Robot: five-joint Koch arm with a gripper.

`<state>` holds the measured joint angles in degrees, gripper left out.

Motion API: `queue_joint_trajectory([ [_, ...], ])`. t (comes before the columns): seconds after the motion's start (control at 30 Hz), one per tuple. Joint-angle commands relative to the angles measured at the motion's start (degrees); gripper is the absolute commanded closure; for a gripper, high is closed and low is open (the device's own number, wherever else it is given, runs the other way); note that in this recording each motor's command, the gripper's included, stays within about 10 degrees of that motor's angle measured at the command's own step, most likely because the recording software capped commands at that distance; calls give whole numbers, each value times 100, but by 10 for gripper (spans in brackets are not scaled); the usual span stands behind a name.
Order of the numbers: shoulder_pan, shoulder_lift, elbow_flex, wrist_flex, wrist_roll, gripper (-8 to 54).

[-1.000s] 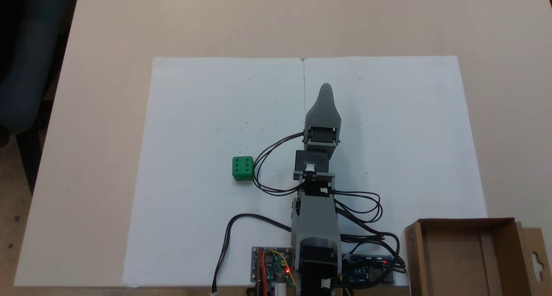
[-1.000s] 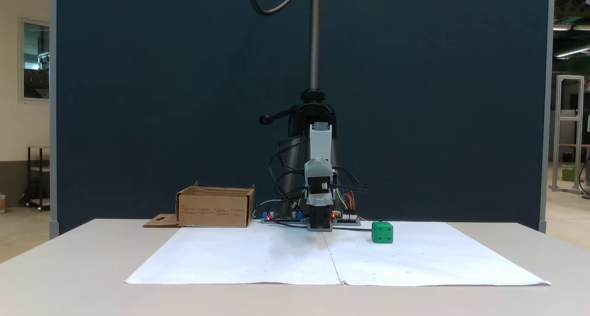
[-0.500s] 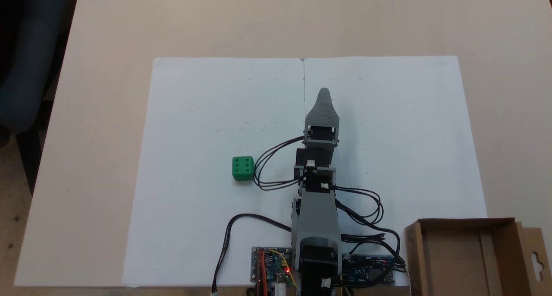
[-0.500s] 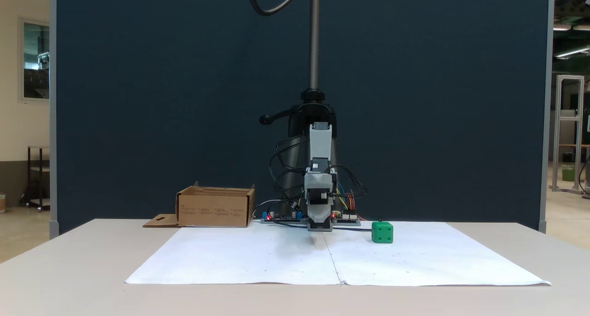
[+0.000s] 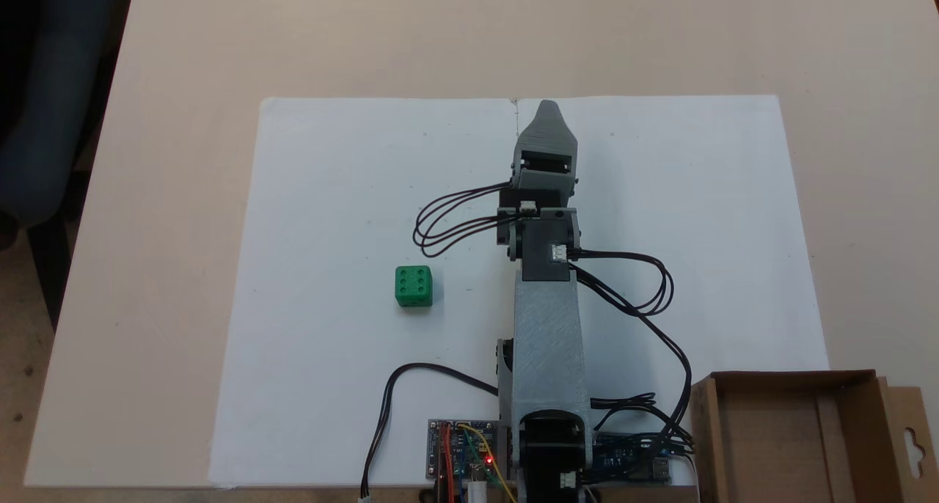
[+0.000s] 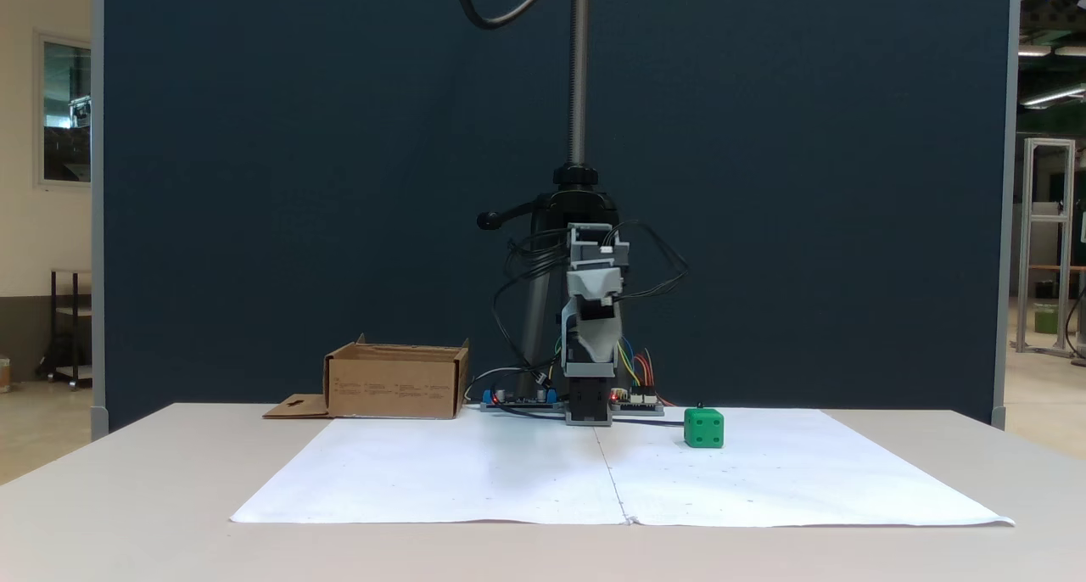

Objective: Grasp a green dice and put it in the bin.

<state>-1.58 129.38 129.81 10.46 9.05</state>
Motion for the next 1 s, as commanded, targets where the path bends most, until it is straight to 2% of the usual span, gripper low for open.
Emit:
queue_joint_trajectory([
  [0.0,-466,606,-387,903,624,11],
  [0.5,-2786,369,-1169,5177,2039,12],
  [0.77,-3437,343,-1406,5194,2786,11],
  [0.97,-3445,-185,-1538,5203,3217,11],
])
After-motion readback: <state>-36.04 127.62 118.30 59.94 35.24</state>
